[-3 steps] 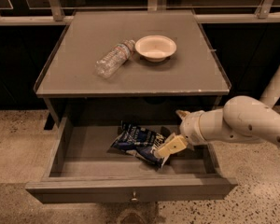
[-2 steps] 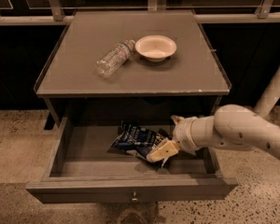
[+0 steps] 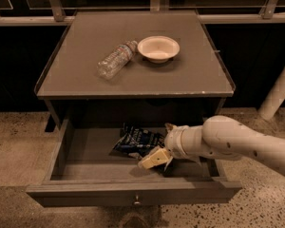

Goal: Pick blue chip bag from top drawer and place on counter

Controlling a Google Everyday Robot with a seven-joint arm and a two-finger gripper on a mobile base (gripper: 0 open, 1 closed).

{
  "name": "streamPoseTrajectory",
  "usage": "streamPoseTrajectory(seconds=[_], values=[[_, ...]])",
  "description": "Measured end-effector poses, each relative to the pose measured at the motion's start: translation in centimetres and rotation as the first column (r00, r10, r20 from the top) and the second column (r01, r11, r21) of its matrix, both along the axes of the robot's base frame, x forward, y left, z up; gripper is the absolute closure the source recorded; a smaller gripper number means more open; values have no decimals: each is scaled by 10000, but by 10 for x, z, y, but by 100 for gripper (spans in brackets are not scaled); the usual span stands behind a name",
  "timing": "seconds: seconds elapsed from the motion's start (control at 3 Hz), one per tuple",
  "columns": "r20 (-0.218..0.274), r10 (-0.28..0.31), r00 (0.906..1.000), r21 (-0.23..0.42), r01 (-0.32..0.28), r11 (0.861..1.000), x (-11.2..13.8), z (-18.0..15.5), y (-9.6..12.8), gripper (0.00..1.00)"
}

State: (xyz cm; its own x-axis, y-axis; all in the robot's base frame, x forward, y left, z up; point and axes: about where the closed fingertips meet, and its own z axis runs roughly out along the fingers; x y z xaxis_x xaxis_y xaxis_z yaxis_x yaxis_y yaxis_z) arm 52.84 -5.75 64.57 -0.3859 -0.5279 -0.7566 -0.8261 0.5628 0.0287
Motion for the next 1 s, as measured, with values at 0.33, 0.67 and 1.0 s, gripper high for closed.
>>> streamPoseTrajectory(seconds=[0.33, 0.67, 1.0], values=[[-90, 107, 9999, -221, -109, 9997, -2, -16, 12, 0], [-154, 155, 9998, -538, -163, 9984, -3, -31, 17, 0], [-154, 167, 9997, -545, -175, 9984, -3, -31, 18, 19]])
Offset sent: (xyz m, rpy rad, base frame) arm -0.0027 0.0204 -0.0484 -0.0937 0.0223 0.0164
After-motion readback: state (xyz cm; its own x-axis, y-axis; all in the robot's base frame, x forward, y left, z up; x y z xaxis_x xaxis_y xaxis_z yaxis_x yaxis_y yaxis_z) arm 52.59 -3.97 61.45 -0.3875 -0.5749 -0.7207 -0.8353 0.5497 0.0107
